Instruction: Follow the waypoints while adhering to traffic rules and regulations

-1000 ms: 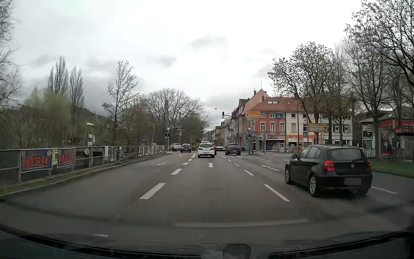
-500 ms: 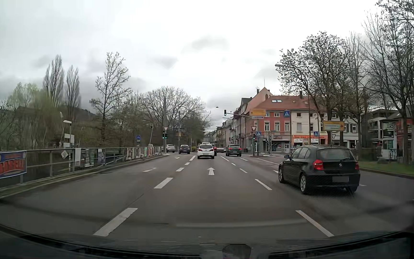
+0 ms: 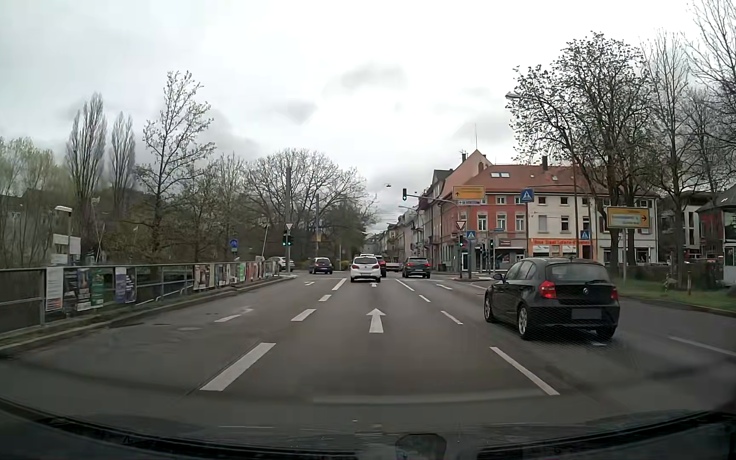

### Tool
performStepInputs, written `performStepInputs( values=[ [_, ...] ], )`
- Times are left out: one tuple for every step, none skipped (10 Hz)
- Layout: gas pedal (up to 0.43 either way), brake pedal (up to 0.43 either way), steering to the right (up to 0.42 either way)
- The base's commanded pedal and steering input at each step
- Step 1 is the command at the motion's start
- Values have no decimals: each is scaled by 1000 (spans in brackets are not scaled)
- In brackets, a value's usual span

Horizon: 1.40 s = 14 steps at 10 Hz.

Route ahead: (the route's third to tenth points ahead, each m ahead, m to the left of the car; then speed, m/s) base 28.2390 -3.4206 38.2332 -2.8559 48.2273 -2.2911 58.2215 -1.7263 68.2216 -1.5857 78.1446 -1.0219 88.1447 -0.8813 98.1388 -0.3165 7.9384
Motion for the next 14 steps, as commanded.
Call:
performStepInputs(
  values=[
    [98, 0, -5],
    [98, 0, -5],
    [98, 0, -5],
    [98, 0, -5],
    [98, 0, -5],
    [98, 0, -5],
    [98, 0, -5],
    [98, 0, -5],
    [98, 0, -5],
    [98, 0, -5],
    [98, 0, -5],
    [98, 0, -5],
    [98, 0, -5],
    [98, 0, -5]
  ],
)
